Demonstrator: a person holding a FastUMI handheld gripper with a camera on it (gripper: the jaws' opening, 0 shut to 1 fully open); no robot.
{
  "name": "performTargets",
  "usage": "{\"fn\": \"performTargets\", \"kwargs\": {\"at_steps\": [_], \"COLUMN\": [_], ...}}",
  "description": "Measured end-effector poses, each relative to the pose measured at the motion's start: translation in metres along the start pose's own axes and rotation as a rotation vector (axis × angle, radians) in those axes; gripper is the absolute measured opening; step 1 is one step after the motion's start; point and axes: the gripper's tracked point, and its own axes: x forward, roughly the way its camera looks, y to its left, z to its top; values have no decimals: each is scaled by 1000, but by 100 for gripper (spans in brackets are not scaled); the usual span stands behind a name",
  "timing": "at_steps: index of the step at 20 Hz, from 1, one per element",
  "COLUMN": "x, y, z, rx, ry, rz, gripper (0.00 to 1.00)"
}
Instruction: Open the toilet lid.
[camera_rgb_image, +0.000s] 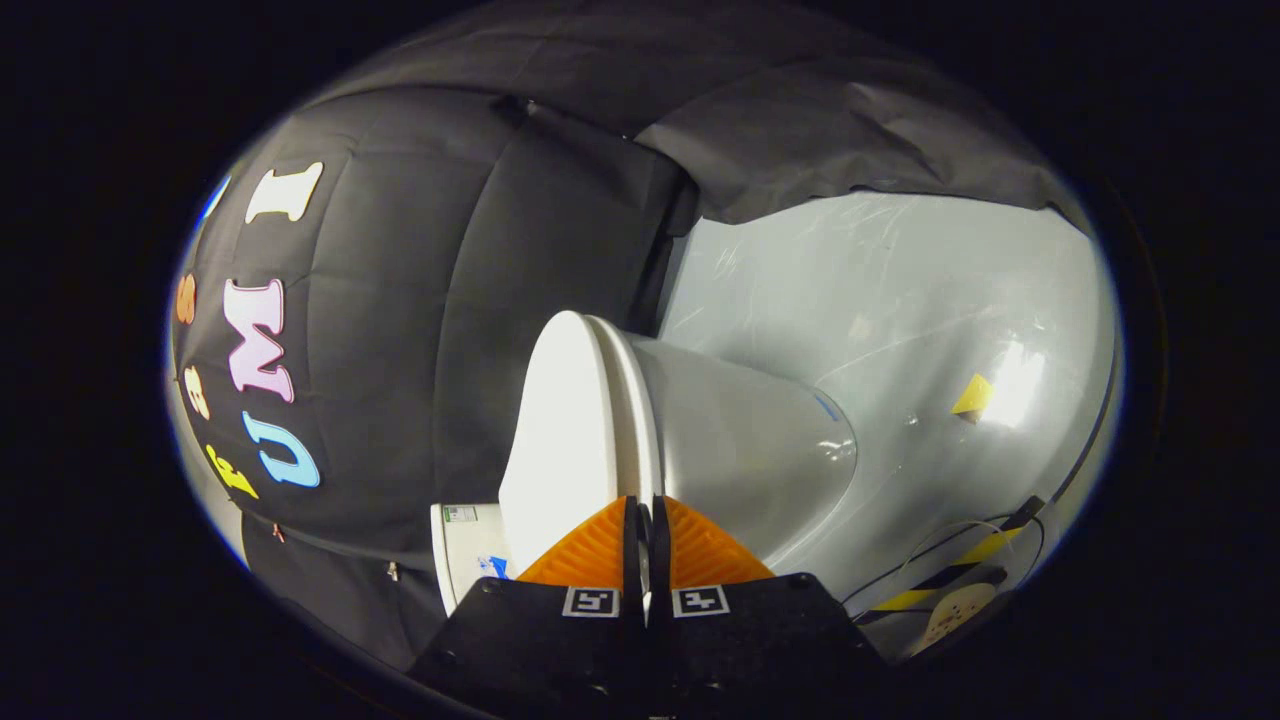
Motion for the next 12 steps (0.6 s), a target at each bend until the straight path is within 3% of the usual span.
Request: {"fn": "performTargets", "kwargs": {"at_steps": [12], "x": [-49], "y": [87], "z": [-6], "rx": [-220], "ry": [-130], "rz": [41], "gripper": [5]}}
